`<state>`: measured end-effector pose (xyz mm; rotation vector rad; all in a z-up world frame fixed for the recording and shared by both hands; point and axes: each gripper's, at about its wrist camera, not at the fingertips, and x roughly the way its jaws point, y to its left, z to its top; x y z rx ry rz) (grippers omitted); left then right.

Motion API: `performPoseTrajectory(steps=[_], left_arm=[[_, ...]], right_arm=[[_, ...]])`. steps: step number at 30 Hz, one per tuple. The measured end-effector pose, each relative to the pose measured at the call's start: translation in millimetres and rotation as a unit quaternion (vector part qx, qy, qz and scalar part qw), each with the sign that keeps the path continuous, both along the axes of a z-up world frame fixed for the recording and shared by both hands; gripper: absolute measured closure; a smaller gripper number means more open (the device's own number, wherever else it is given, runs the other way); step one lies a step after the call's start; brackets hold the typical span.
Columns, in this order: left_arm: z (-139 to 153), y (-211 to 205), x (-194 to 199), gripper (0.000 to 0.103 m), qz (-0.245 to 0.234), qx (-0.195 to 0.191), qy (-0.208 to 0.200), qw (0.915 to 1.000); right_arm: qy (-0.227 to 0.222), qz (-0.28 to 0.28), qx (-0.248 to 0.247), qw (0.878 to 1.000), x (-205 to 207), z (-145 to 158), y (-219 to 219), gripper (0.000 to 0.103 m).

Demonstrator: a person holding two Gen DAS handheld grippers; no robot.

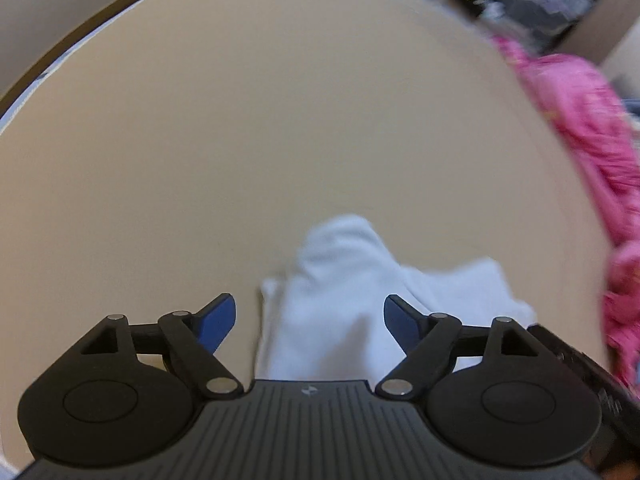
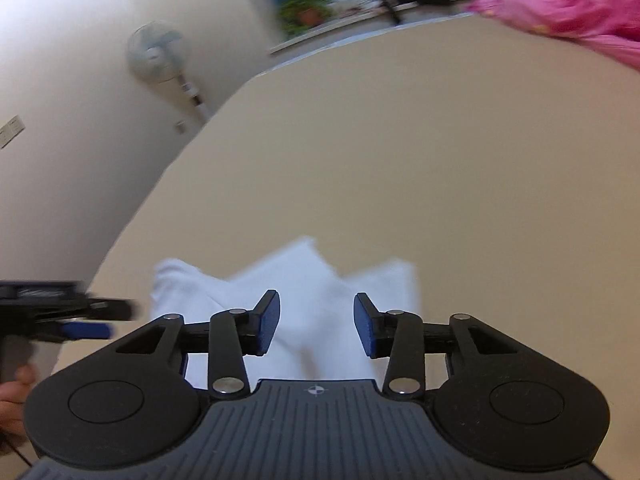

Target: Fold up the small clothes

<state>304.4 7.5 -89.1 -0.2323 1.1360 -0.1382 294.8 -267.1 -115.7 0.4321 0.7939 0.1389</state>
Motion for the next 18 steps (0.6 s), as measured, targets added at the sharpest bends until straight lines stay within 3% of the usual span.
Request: performPoseTrajectory(steps=[4,5,6,10,11,12,14,16,18], left_arm=[[-40,-3,37,0.010,0.015,0.048,0.040,0.9979],[-45,2,43,0.008,0.024,0.051,0.044,0.9974],[-47,8,47,0.007,0.038,0.056,0.044,0.9967],[-40,32,44,0.007,0.058,0.037,0.055,0.9961],[-31,34,36,0.007,0.056,0.041,0.045,0.9966],[-22,33,25,0.007,0.053,0.058,0.035,0.9963],[-1,27,-5,0.007,0.035,0.097,0.009,0.9946],[21,16,-48,0.005,0.018,0.131,-0.015,0.9911],[43,6,-99,0.001,0.005,0.150,-0.046,0.9876]], right_arm=[[0.054,-0.001,0.016,0.998,50,-34,16,0.071],[0.068,-0.018,0.002,0.998,56,-43,14,0.082],[0.078,-0.042,-0.013,0.996,59,-52,8,0.102],[0.092,-0.104,0.008,0.990,55,-59,-31,0.103],[0.093,-0.105,-0.005,0.990,56,-53,-28,0.094],[0.096,-0.102,-0.024,0.990,51,-45,-30,0.073],[0.081,-0.095,-0.048,0.991,33,-25,-27,0.041],[0.049,-0.072,-0.076,0.993,5,2,-17,0.034],[0.010,-0.045,-0.107,0.993,-36,32,3,0.017]])
